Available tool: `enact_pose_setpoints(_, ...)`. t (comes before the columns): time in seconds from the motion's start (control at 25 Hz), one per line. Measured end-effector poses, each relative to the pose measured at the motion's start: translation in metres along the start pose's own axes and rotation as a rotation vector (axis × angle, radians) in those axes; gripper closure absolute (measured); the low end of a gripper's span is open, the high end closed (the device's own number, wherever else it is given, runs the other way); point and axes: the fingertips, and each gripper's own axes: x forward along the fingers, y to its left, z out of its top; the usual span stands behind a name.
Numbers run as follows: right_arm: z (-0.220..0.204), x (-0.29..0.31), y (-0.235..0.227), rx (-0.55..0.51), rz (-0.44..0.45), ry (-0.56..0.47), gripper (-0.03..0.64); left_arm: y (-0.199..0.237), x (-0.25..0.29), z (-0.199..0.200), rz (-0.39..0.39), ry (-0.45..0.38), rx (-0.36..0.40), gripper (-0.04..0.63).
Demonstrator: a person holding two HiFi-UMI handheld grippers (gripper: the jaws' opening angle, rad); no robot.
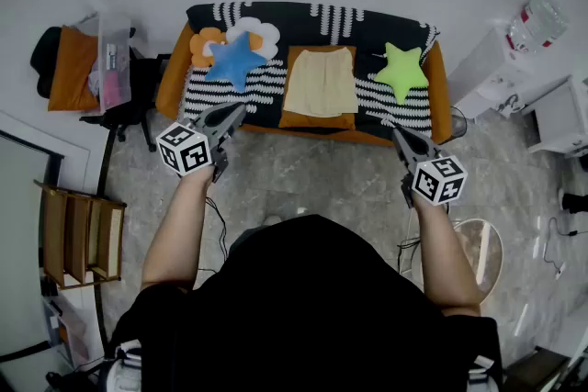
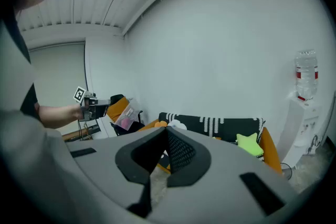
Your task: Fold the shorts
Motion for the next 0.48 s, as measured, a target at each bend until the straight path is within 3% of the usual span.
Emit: enact_pose_setpoints(0.48, 0.022, -0.022, -0.009, 0.009, 0.000, -0.077, 0.607, -0.035, 0.020, 0.002, 0.014, 0.010, 0.049, 0.580)
